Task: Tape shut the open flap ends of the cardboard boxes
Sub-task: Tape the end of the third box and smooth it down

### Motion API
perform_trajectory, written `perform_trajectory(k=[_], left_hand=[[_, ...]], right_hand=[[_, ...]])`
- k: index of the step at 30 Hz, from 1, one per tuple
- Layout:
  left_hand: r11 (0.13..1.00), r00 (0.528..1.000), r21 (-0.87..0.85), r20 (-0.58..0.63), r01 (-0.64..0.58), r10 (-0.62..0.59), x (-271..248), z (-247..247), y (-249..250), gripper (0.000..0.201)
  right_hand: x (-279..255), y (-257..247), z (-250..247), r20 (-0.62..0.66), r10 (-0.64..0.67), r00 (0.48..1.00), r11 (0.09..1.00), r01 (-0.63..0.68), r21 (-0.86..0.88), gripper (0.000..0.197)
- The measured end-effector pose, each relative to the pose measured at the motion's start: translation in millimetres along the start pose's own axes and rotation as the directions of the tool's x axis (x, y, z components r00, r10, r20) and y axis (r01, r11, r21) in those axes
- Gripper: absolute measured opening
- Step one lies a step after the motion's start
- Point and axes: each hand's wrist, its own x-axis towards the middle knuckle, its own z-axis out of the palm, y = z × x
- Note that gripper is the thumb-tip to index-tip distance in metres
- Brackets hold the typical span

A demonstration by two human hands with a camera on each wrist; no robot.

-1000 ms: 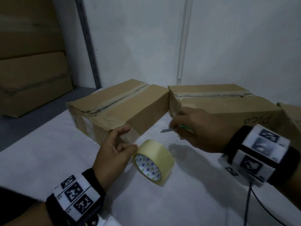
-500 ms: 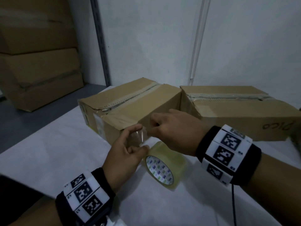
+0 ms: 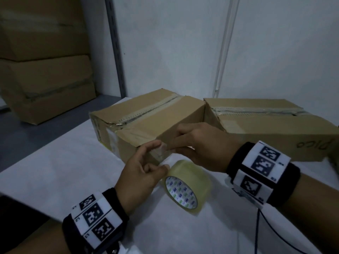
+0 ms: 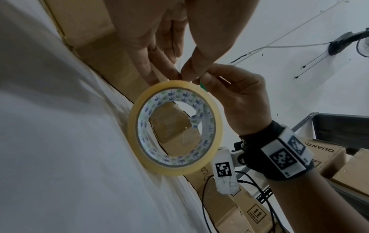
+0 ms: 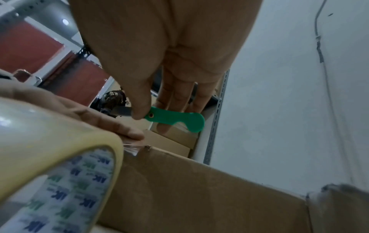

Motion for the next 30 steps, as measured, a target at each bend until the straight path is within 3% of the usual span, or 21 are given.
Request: perform_trajectory(k=[4, 8, 12, 14, 17, 20, 24, 27, 30], left_hand=[[1.0, 1.0, -0.026, 0.005, 0.012, -0.012, 1.2, -1.0, -2.0, 0.054], [0.999, 1.0, -0.031, 0.024, 0.016, -0.016, 2.2, -2.2, -1.3, 0.053], [0.999, 0.999, -0.027, 0.036, 0.03, -0.029, 1.3, -2.1, -2.0, 0.053], [0.999, 0.999, -0.028, 0.034, 0.029, -0.028, 1.3, -2.4, -2.4, 0.055], [0.999, 0.999, -0.026, 0.044, 0.027, -0.026, 1.7, -1.9, -0.2, 0.061], [1.0, 0.999, -0.023, 0.038, 0.017, -0.016, 1.4, 0.3, 4.1, 0.066], [0.999, 0.999, -0.025, 0.045, 0.026, -0.025, 0.0, 1.3, 5.2, 0.066], [0.998, 0.998, -0.052, 0.062, 0.032, -0.028, -0.5, 1.9, 3.8, 0.067], [0.996, 0.997, -0.079, 0.067, 0.03, -0.025, 0.5, 1.5, 1.4, 0.069]], right_hand=[[1.9, -2.6, 5.4, 0.032, -0.056, 0.998, 0.996, 0.058, -0.068, 0.009], [-1.1, 7.5, 7.6, 0.239, 0.125, 0.963, 0.948, -0.046, -0.314, 0.025], [-13.1, 14.2, 3.3, 0.212, 0.208, 0.955, 0.944, -0.139, -0.299, 0.027], [-22.5, 17.6, 5.4, 0.256, 0.342, 0.904, 0.923, -0.272, -0.271, 0.026], [-38.9, 26.3, 13.6, 0.362, 0.514, 0.777, 0.851, -0.409, -0.329, 0.023], [-50.1, 33.4, 21.1, 0.379, 0.611, 0.696, 0.779, -0.441, -0.446, 0.019], [-58.7, 41.5, 24.5, 0.394, 0.72, 0.572, 0.686, -0.499, -0.53, 0.028], [-65.1, 47.2, 26.0, 0.367, 0.753, 0.547, 0.656, -0.572, -0.492, 0.028], [-70.2, 45.8, 30.0, 0.35, 0.748, 0.563, 0.66, -0.58, -0.477, 0.025]])
